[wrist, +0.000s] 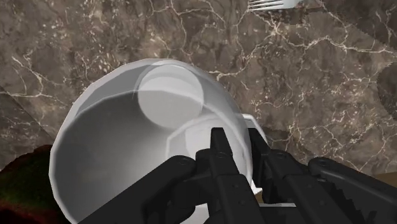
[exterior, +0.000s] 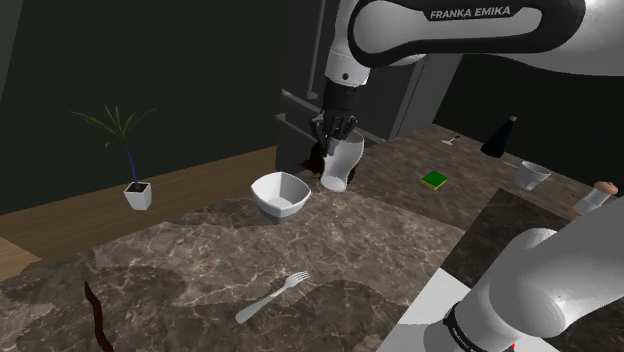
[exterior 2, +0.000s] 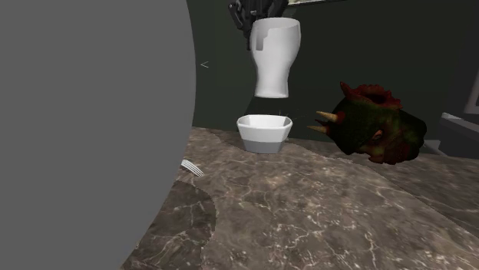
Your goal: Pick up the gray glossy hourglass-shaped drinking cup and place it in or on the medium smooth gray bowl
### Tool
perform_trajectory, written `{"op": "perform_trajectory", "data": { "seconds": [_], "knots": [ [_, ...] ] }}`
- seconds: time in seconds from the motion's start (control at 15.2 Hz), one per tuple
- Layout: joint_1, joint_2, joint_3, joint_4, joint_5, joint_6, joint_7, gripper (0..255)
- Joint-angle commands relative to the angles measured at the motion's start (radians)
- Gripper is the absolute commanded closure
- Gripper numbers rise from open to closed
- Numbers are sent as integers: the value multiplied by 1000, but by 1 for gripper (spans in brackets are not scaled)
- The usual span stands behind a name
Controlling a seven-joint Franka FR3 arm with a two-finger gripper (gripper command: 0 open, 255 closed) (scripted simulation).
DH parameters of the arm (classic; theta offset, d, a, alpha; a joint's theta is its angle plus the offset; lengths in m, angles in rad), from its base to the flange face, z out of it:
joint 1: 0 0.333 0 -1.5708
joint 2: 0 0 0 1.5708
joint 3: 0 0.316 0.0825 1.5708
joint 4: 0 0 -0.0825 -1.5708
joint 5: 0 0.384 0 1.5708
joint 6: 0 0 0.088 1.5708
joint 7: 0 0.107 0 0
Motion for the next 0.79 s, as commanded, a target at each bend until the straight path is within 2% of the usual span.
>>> {"op": "perform_trajectory", "data": {
  "seconds": [0.0,0.4,0.66,0.73],
  "knots": [
    [0,83,17,94,-14,-11,25,255],
    [12,336,51,395,-76,-64,91,255],
    [41,524,66,648,-130,-135,134,255],
    [41,522,65,631,-129,-121,133,255]
  ]
}}
